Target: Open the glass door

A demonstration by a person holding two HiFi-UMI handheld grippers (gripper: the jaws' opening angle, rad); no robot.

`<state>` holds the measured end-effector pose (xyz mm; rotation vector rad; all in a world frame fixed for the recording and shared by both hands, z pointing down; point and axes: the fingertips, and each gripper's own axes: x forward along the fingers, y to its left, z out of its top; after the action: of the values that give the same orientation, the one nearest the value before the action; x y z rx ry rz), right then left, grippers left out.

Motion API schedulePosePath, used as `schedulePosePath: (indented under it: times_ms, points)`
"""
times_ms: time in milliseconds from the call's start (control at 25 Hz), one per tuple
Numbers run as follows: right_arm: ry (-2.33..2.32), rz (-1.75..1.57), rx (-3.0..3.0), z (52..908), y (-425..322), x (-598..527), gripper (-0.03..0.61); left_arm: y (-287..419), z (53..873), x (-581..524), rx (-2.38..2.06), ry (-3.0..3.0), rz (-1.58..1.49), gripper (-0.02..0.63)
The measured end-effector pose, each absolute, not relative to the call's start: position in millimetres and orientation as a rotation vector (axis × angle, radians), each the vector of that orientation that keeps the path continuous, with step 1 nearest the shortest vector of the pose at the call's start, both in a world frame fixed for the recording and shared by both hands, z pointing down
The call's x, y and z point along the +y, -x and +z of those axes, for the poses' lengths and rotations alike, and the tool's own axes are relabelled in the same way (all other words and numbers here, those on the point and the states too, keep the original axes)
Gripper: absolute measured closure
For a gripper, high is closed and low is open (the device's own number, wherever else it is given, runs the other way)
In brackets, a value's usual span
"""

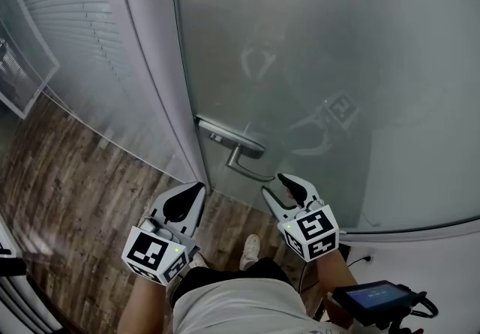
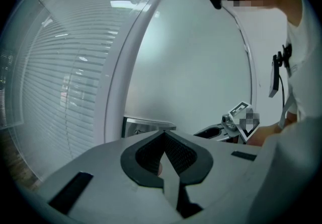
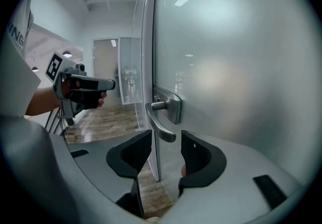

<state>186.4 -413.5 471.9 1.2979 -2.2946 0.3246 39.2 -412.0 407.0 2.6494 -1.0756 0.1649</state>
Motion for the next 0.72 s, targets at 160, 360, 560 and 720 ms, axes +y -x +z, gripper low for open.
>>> schedulePosePath:
  times_ms: [160,360,560,720]
  points:
    - [-1.287,0.311,-2.254,477,-191,-416,0.416,-38,406,-408,-1.091,-2.645,0.165,0.614]
    - [-1.26,0.303,-2.265,476,-183,-413,0.465,-32,407,-406,-1.107,-2.632,0.165,0.614]
    - [-1.251,0.353,-2.261,477,-181,-417,0.472,-32,407,-410,-1.112,-2.627,0.171,0.614]
    - [-1.268,0.366,-2.263,476,-178,-415,0.472,-33,405,-408,-1.109,-2.63,0.175,0.614]
